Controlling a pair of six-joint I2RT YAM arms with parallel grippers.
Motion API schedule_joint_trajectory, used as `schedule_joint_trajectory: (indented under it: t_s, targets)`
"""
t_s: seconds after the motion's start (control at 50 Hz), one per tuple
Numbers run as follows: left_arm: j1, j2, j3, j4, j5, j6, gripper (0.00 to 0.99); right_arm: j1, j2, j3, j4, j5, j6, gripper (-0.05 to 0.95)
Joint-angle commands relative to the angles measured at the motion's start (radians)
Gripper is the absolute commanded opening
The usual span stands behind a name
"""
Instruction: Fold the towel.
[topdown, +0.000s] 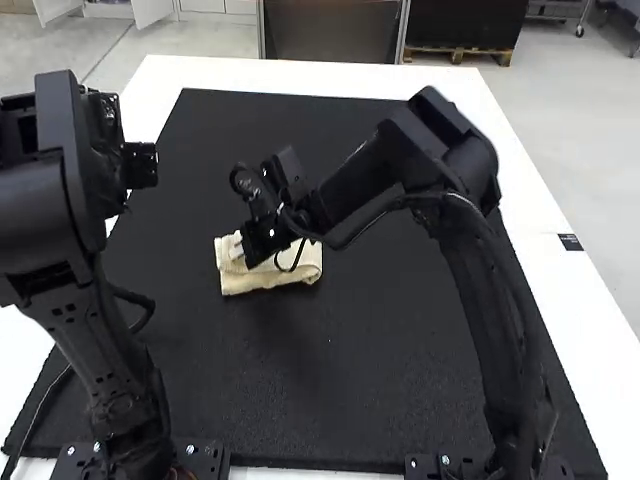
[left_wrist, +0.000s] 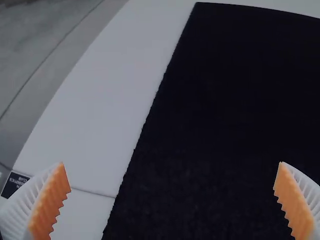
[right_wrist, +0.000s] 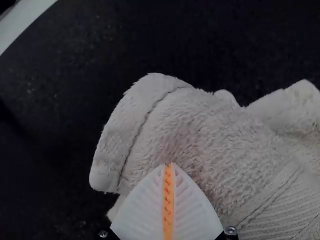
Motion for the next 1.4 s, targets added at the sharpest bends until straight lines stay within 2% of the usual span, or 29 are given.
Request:
schedule_joint_trajectory:
  t_s: [0.0,0.08,0.2,0.26,0.3,0.34,0.36,0.38,0.44,0.5,0.54,0.56,0.58,0.6,0.62,0.72,0.82,0.9,0.94,1.02,1.04,1.08,1.14,1.22,1.28,1.32,1.38]
  targets:
    - [0.008,-0.019,0.038,-0.005,0.019,0.015,0.957,0.023,0.031,0.035,0.012,-0.013,0.015,0.00]
    - [0.015,-0.022,0.035,-0.017,0.027,0.038,0.957,0.024,0.031,0.050,0.007,-0.013,0.012,0.00]
    - [0.038,-0.022,0.034,-0.019,0.033,0.038,0.957,0.023,0.002,0.052,0.004,-0.010,0.003,0.00]
    - [0.043,-0.022,0.034,-0.017,0.035,0.038,0.957,0.016,-0.042,0.047,0.006,-0.007,-0.003,0.03]
    - [0.041,-0.022,0.034,-0.016,0.033,0.039,0.957,0.012,-0.076,0.038,0.003,-0.004,-0.012,0.09]
    - [0.041,-0.024,0.034,-0.014,0.035,0.039,0.957,0.004,-0.110,0.023,0.003,0.002,-0.029,0.28]
    - [0.040,-0.022,0.035,-0.016,0.035,0.039,0.957,0.001,-0.127,0.015,0.004,0.007,-0.032,0.30]
    - [0.040,-0.024,0.037,-0.014,0.035,0.039,0.957,-0.005,-0.148,0.006,0.007,0.010,-0.034,0.28]
    - [0.034,-0.028,0.038,-0.014,0.035,0.039,0.957,-0.030,-0.214,-0.028,0.012,0.030,-0.037,0.12]
    - [0.017,-0.036,0.042,-0.014,0.035,0.039,0.957,-0.059,-0.269,-0.058,0.029,0.033,-0.039,0.08]
    - [-0.003,-0.044,0.042,-0.014,0.035,0.039,0.957,-0.079,-0.308,-0.074,0.038,0.040,-0.040,0.13]
    - [-0.014,-0.047,0.042,-0.013,0.036,0.039,0.957,-0.092,-0.325,-0.077,0.041,0.043,-0.043,0.25]
    - [-0.029,-0.053,0.042,-0.010,0.036,0.039,0.957,-0.117,-0.349,-0.081,0.043,0.048,-0.055,0.53]
    - [-0.040,-0.058,0.042,-0.010,0.041,0.038,0.957,-0.137,-0.363,-0.088,0.046,0.053,-0.058,0.76]
    - [-0.052,-0.062,0.040,-0.008,0.044,0.036,0.957,-0.161,-0.378,-0.091,0.053,0.056,-0.060,0.94]
    - [-0.123,-0.099,0.029,0.003,0.053,-0.004,0.957,-0.280,-0.441,-0.127,0.078,0.085,-0.074,0.92]
    - [-0.216,-0.176,0.008,0.041,0.033,-0.034,0.959,-0.356,-0.536,-0.212,0.159,0.162,-0.071,0.92]
    - [-0.317,-0.280,-0.027,0.116,-0.080,-0.043,0.961,-0.396,-0.642,-0.281,0.259,0.238,-0.048,0.92]
    - [-0.370,-0.335,-0.046,0.155,-0.110,-0.053,0.961,-0.421,-0.687,-0.299,0.273,0.263,-0.026,0.92]
    - [-0.468,-0.439,-0.075,0.168,-0.189,-0.053,0.961,-0.470,-0.786,-0.348,0.276,0.304,-0.011,0.92]
    - [-0.500,-0.469,-0.080,0.176,-0.212,-0.053,0.959,-0.485,-0.826,-0.371,0.305,0.326,-0.005,0.92]
    - [-0.534,-0.507,-0.080,0.173,-0.251,-0.054,0.959,-0.504,-0.875,-0.394,0.345,0.339,0.012,0.92]
    - [-0.586,-0.567,-0.075,0.142,-0.295,-0.054,0.959,-0.531,-0.947,-0.419,0.354,0.375,0.017,0.92]
    - [-0.624,-0.651,-0.078,0.099,-0.338,-0.056,0.959,-0.573,-1.021,-0.437,0.348,0.396,0.034,0.92]
    - [-0.640,-0.732,-0.080,0.033,-0.353,-0.057,0.959,-0.622,-1.095,-0.462,0.331,0.412,0.029,0.92]
    - [-0.637,-0.775,-0.075,-0.014,-0.353,-0.066,0.959,-0.660,-1.145,-0.480,0.326,0.412,0.027,0.92]
    - [-0.621,-0.837,-0.070,-0.092,-0.352,-0.109,0.959,-0.721,-1.225,-0.522,0.309,0.404,0.027,0.92]
